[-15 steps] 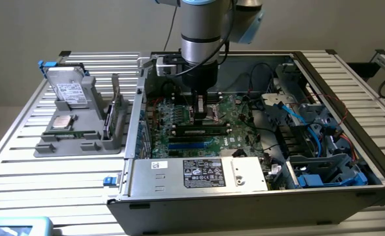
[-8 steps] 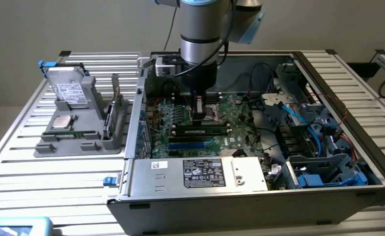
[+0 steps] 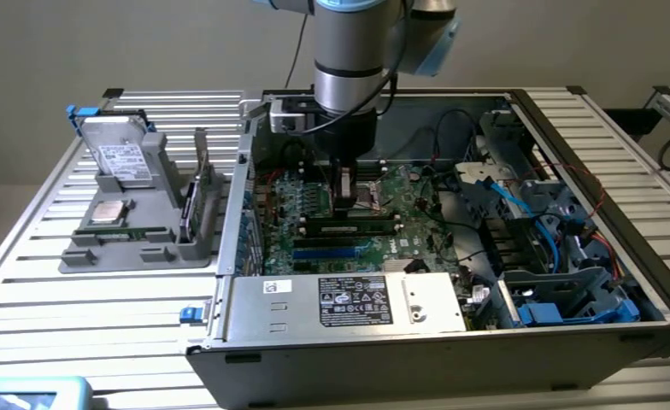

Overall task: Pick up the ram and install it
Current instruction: 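Press down the ram until it locks into place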

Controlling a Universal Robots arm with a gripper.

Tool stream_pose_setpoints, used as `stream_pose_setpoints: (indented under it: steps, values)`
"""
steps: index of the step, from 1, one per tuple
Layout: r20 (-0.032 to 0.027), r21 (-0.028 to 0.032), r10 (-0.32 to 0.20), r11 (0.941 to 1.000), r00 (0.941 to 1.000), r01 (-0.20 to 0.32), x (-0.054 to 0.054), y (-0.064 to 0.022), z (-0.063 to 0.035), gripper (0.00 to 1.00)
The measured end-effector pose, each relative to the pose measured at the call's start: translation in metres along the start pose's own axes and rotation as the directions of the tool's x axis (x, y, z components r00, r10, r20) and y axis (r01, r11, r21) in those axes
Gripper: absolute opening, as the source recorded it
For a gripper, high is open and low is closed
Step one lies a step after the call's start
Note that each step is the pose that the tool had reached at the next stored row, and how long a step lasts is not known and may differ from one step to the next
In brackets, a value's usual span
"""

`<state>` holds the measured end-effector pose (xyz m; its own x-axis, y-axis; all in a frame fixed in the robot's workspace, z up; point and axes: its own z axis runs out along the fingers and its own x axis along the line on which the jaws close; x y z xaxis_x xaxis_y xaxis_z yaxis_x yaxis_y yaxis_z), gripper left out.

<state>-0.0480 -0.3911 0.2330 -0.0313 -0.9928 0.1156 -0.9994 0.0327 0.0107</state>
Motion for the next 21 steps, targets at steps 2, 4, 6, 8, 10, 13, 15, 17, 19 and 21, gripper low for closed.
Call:
stream_pose_setpoints:
  steps: [2,4,6,8,10,13,15,17,19,21]
  values:
    - [0.0058,-0.0002,0.0,1.0,1.0,0.0,-0.0002,0.0,0.0016,0.11]
    - [0.0103,-0.0003,0.0,1.0,0.9999,0.0,-0.0003,0.0001,0.0029,0.11]
    - [0.0116,-0.0004,0.0,1.0,0.9999,0.0,-0.0001,0.0,0.0036,0.11]
    - [0.0117,-0.0004,0.0,1.0,0.9999,0.0,0.0004,0.0,0.0041,0.11]
    - [0.0118,-0.0003,0.0,1.0,0.9999,0.0,0.0003,0.0001,0.005,0.11]
    - [0.0119,-0.0007,0.0,1.0,0.9999,0.0,0.0002,0.0005,0.0069,0.11]
    - [0.0126,-0.0009,0.0,1.0,0.9999,0.0,0.0,0.0008,0.0085,0.11]
    - [0.013,-0.0006,0.0,1.0,0.9999,0.0,-0.0001,0.0008,0.0097,0.11]
    - [0.0138,-0.0006,0.0,1.0,0.9999,0.0,-0.0002,0.0008,0.0103,0.11]
    - [0.0142,-0.0005,0.0,1.0,0.9999,0.0,-0.0002,0.0008,0.0102,0.11]
